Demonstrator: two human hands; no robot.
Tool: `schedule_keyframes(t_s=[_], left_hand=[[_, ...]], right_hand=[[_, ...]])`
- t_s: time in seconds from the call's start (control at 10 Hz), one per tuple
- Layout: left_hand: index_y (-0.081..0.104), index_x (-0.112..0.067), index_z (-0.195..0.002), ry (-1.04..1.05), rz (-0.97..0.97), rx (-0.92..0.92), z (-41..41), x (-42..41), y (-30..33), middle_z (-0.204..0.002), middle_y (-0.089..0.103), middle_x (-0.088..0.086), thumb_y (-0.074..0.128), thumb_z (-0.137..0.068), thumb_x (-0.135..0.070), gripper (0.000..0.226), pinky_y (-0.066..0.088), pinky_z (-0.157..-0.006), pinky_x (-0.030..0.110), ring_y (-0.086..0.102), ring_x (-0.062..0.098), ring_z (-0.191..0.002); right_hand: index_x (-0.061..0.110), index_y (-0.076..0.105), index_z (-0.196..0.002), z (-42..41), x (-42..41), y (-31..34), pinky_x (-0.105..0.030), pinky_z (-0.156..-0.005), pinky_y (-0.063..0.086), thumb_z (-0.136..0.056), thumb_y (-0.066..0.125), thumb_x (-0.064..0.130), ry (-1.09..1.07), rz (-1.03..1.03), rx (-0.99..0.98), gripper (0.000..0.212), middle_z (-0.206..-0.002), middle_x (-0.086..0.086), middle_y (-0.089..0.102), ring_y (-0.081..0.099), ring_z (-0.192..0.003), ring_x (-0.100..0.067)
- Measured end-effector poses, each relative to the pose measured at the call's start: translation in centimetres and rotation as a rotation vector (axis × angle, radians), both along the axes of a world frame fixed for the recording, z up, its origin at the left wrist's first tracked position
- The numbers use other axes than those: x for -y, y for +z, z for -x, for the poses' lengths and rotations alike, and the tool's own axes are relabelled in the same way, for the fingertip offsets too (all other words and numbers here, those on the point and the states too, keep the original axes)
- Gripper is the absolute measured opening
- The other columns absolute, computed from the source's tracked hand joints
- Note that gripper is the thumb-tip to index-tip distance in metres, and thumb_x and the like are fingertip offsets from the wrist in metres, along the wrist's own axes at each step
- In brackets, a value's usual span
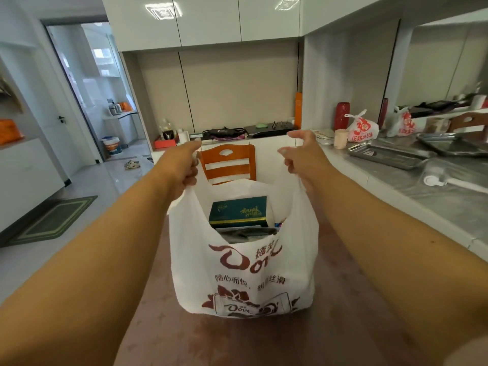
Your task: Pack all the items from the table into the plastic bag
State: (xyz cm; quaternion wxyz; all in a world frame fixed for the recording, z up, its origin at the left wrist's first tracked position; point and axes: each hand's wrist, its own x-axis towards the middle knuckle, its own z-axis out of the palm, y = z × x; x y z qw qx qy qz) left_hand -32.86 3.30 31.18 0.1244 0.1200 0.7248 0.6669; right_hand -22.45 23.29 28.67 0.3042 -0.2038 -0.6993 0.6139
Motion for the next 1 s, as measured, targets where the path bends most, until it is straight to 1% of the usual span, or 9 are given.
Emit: schedule_keyframes(t_s=[0.1, 0.2, 0.3, 0.4, 0.5, 0.6, 0.8, 0.9, 1.0], left_hand=[[0.061, -0.013, -0.101, 0.024, -0.050, 0.010, 1.2, 0.3, 1.0, -0.065, 0.043, -0.002, 0.051, -0.095, -0.032, 0.022, 0.028, -0.048, 0.020, 0.031, 0.008, -0.052], [0.059, -0.010, -0.102, 0.037, 0.143, -0.010, 1.0, -0.2, -1.1, -0.070, 0.048, 0.002, 0.050, -0.096, -0.019, 0.014, 0.036, -0.047, 0.020, 0.037, 0.010, -0.054], [0.058, -0.008, -0.088, -0.033, 0.325, -0.062, 0.4, -0.7, -5.1, -0.070, 0.049, 0.005, 0.046, -0.095, -0.008, 0.014, 0.039, -0.051, 0.024, 0.041, 0.013, -0.056], [0.056, -0.011, -0.080, -0.073, 0.377, -0.132, 0.4, -1.2, -7.0, -0.070, 0.052, 0.004, 0.049, -0.093, -0.003, 0.017, 0.041, -0.050, 0.022, 0.047, 0.012, -0.056], [0.060, -0.005, -0.106, -0.069, 0.364, -0.116, 0.1, -1.3, -6.7, -0.084, 0.060, 0.009, 0.054, -0.094, -0.007, 0.013, 0.052, -0.054, 0.020, 0.054, 0.014, -0.061], [0.061, -0.002, -0.116, -0.056, 0.365, -0.097, 0.6, -1.1, -6.9, -0.092, 0.064, 0.012, 0.056, -0.094, -0.009, 0.024, 0.056, -0.067, 0.027, 0.059, 0.017, -0.064], [0.065, 0.003, -0.109, -0.072, 0.445, -0.139, 0.6, -0.4, -7.5, -0.100, 0.065, 0.015, 0.058, -0.093, -0.007, 0.020, 0.057, -0.064, 0.025, 0.065, 0.021, -0.075], [0.062, 0.004, -0.114, -0.076, 0.377, -0.047, 0.4, -0.2, -7.6, -0.099, 0.066, 0.017, 0.056, -0.093, -0.005, 0.023, 0.055, -0.070, 0.029, 0.064, 0.021, -0.074], [0.057, 0.010, -0.120, -0.077, 0.313, -0.041, 0.5, 0.0, -8.1, -0.091, 0.060, 0.014, 0.050, -0.093, -0.001, 0.030, 0.050, -0.067, 0.030, 0.057, 0.017, -0.067]], right_hand=[[0.028, 0.038, -0.119, 0.2, -0.8, 0.5, -0.022, -0.060, 0.044, -0.094, 0.050, 0.002, 0.006, -0.057, -0.064, 0.037, -0.111, -0.008, 0.059, 0.054, -0.077, -0.013], [0.026, 0.039, -0.124, 0.5, -1.2, -0.8, -0.021, -0.057, 0.042, -0.093, 0.051, 0.003, 0.054, -0.137, 0.110, 0.040, -0.113, -0.008, 0.058, 0.056, -0.080, -0.015], [0.027, 0.038, -0.130, 1.0, -1.3, -3.8, -0.025, -0.064, 0.047, -0.093, 0.053, 0.008, 0.078, -0.184, 0.313, 0.044, -0.119, -0.007, 0.057, 0.061, -0.090, -0.020], [0.027, 0.038, -0.131, 1.4, -1.1, -5.0, -0.026, -0.066, 0.051, -0.095, 0.052, 0.011, 0.069, -0.221, 0.315, 0.042, -0.120, -0.005, 0.056, 0.062, -0.085, -0.018], [0.024, 0.037, -0.133, 1.7, -0.7, -4.9, -0.024, -0.064, 0.051, -0.095, 0.052, 0.010, 0.082, -0.257, 0.335, 0.043, -0.117, -0.005, 0.055, 0.062, -0.083, -0.018], [0.022, 0.036, -0.134, 1.6, -0.3, -4.8, -0.020, -0.061, 0.049, -0.094, 0.056, 0.012, 0.098, -0.287, 0.374, 0.046, -0.112, -0.001, 0.048, 0.062, -0.087, -0.021], [0.022, 0.036, -0.134, 1.3, 0.0, -5.1, -0.019, -0.058, 0.045, -0.093, 0.059, 0.020, 0.093, -0.315, 0.427, 0.048, -0.130, -0.005, 0.046, 0.061, -0.102, -0.026], [0.022, 0.036, -0.134, 0.7, 0.5, -5.1, -0.026, -0.072, 0.049, -0.091, 0.061, 0.025, 0.087, -0.354, 0.426, 0.049, -0.135, -0.007, 0.048, 0.059, -0.095, -0.022], [0.022, 0.035, -0.136, 0.5, 0.7, -4.9, -0.028, -0.077, 0.043, -0.091, 0.061, 0.028, 0.059, -0.409, 0.428, 0.052, -0.135, -0.006, 0.050, 0.051, -0.093, -0.017]])
